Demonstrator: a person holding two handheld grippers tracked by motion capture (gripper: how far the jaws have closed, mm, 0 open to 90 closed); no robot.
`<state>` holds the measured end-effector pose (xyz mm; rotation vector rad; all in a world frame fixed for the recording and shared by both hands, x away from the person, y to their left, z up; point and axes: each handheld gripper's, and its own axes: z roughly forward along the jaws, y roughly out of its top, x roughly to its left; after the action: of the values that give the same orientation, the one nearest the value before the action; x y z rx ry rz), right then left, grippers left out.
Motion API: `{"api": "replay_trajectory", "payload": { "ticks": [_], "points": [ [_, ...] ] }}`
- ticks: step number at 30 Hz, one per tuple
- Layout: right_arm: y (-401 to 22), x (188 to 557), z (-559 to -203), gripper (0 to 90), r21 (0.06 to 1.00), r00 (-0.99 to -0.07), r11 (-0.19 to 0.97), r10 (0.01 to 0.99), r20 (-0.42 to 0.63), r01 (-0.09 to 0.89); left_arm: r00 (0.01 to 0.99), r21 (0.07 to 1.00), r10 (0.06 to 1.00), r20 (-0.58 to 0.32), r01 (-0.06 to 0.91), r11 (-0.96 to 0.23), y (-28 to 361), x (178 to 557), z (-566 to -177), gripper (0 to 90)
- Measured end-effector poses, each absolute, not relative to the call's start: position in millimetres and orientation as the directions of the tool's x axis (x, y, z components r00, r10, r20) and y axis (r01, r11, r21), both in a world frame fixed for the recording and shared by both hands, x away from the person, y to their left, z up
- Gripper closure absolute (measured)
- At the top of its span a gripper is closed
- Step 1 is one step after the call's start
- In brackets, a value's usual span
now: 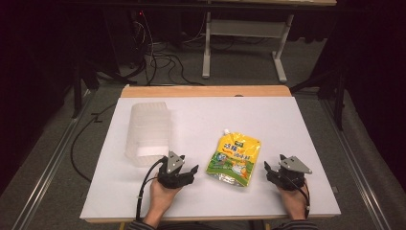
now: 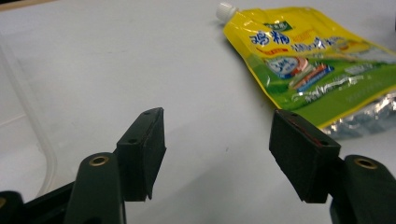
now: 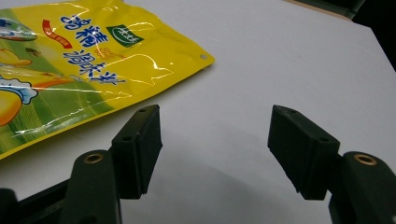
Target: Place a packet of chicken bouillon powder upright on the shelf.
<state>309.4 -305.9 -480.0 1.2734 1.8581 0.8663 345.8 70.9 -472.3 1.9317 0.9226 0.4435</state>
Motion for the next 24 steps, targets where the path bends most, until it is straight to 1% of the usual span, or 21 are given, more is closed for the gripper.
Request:
{"api": "replay_trajectory", "payload": {
  "ticks": [3,8,11,13,18,23,24],
  "points": [
    [-307,309,-480,35.4,0.84,-0.257,0.277,0.951,-0.171,0.467,0.66,0.857,0.75,-0.041,0.41,-0.313,65,348,-467,36.0],
    [-307,309,-480,35.3,0.838,-0.257,0.278,0.951,-0.172,0.47,0.684,0.86,0.728,-0.046,0.398,-0.319,58,352,-462,35.6],
    [-307,309,-480,35.4,0.84,-0.255,0.276,0.952,-0.171,0.467,0.703,0.849,0.709,-0.054,0.406,-0.338,52,358,-459,39.2],
    [-307,309,-480,35.5,0.837,-0.253,0.274,0.953,-0.169,0.474,0.72,0.838,0.693,-0.044,0.405,-0.367,45,363,-456,40.1],
    [-307,309,-480,35.4,0.835,-0.258,0.283,0.95,-0.177,0.472,0.735,0.841,0.677,-0.036,0.389,-0.377,34,370,-450,39.7],
    [-307,309,-480,35.4,0.84,-0.254,0.277,0.952,-0.172,0.467,0.739,0.813,0.671,-0.054,0.423,-0.4,26,380,-448,37.3],
    [-307,309,-480,35.4,0.839,-0.252,0.275,0.952,-0.172,0.469,0.737,0.808,0.673,-0.07,0.437,-0.395,24,384,-446,37.3]
  ]
}}
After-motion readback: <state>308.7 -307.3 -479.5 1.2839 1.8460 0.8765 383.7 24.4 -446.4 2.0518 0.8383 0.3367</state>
